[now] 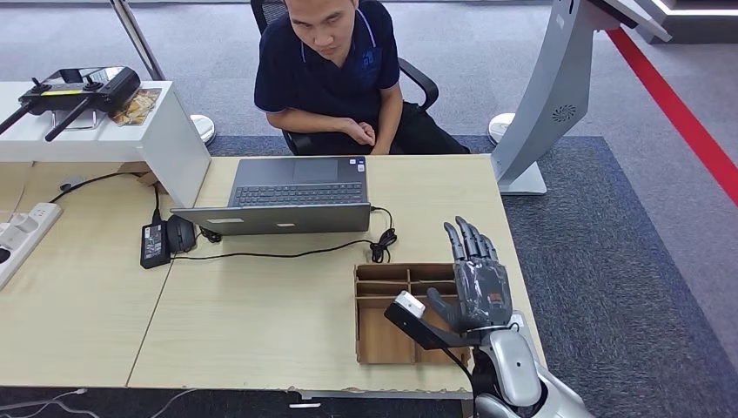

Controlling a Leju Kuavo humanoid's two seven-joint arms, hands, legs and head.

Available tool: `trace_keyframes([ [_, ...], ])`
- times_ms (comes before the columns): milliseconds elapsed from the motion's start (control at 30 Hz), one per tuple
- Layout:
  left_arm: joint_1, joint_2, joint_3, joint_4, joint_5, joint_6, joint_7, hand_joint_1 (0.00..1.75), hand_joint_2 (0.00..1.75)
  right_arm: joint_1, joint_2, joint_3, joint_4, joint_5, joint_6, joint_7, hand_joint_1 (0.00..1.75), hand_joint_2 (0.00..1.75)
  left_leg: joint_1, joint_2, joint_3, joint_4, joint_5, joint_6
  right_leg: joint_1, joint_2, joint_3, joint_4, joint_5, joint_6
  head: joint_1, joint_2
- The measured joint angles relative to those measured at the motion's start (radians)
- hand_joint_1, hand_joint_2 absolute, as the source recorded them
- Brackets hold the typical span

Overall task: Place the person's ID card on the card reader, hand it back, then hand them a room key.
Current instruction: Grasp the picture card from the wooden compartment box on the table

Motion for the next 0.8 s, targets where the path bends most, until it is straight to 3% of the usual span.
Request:
trace_keyframes([
  [800,0.0,0.0,0.0,0.0,-0.002,0.0,0.002,0.0,1.75,0.015,0.025,-0.006,0.057,-0.001,-0.009,-0.003,0.0,1.75,0.0,0.0,0.0,0.0,0.0,0.0,0.0,0.0,0.0,0.0,0.0,0.0,0.0,0.0],
])
